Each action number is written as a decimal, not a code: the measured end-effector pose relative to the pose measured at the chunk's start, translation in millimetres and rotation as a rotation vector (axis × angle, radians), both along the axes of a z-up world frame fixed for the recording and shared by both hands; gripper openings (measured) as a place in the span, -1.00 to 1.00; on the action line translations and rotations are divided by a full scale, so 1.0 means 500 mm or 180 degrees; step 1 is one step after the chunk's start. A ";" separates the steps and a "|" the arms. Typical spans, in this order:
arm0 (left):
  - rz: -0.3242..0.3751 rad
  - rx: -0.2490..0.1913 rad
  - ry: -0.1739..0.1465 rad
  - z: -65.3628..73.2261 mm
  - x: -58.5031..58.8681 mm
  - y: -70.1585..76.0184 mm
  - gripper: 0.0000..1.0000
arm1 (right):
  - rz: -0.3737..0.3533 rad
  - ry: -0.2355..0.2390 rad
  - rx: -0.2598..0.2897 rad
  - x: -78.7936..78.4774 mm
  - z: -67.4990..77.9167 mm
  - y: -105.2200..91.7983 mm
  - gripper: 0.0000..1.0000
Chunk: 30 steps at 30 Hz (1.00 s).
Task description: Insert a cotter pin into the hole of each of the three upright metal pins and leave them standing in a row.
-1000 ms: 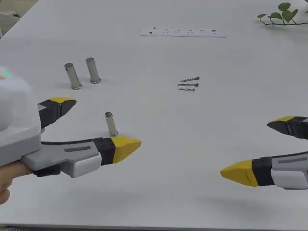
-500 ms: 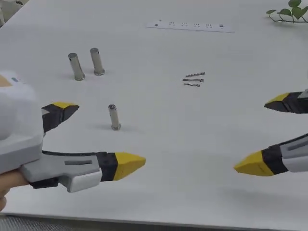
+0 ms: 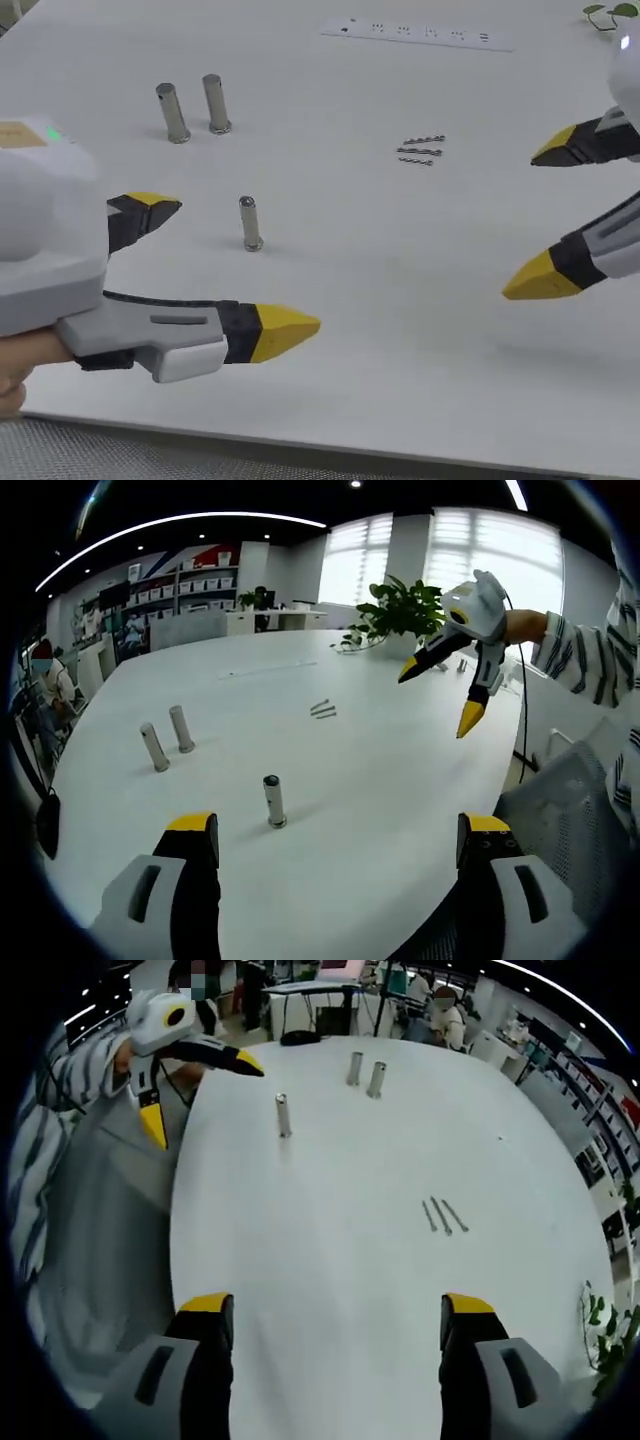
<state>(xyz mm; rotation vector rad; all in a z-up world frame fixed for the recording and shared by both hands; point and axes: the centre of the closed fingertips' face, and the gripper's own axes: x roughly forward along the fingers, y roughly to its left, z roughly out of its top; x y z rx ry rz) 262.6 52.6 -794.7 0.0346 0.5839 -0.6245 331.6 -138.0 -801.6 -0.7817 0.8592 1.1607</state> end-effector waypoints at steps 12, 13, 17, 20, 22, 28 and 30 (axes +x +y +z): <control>0.0095 0.0020 0.0033 -0.006 0.003 0.031 0.99 | -0.0021 0.0306 0.0100 0.070 -0.029 0.034 0.48; 0.0107 0.0013 0.0041 -0.005 0.003 0.033 0.99 | -0.0025 0.0338 0.0104 0.077 -0.033 0.037 0.47; 0.0123 0.0023 0.0028 -0.005 0.006 0.038 0.99 | 0.0012 0.0357 0.0067 0.103 -0.044 0.047 0.45; 0.0135 0.0037 0.0043 -0.008 0.008 0.042 0.99 | 0.0044 0.0356 0.0081 0.118 -0.048 0.055 0.34; 0.0147 0.0037 0.0056 -0.011 0.008 0.044 0.99 | 0.0073 0.0341 0.0143 0.129 -0.050 0.067 0.29; 0.0182 0.0075 0.0094 -0.018 0.004 0.050 0.95 | 0.0134 0.0344 0.0066 0.150 -0.072 0.085 0.20; 0.0213 0.0099 0.0066 -0.019 0.005 0.056 0.90 | 0.0179 0.0353 0.0037 0.152 -0.079 0.091 0.15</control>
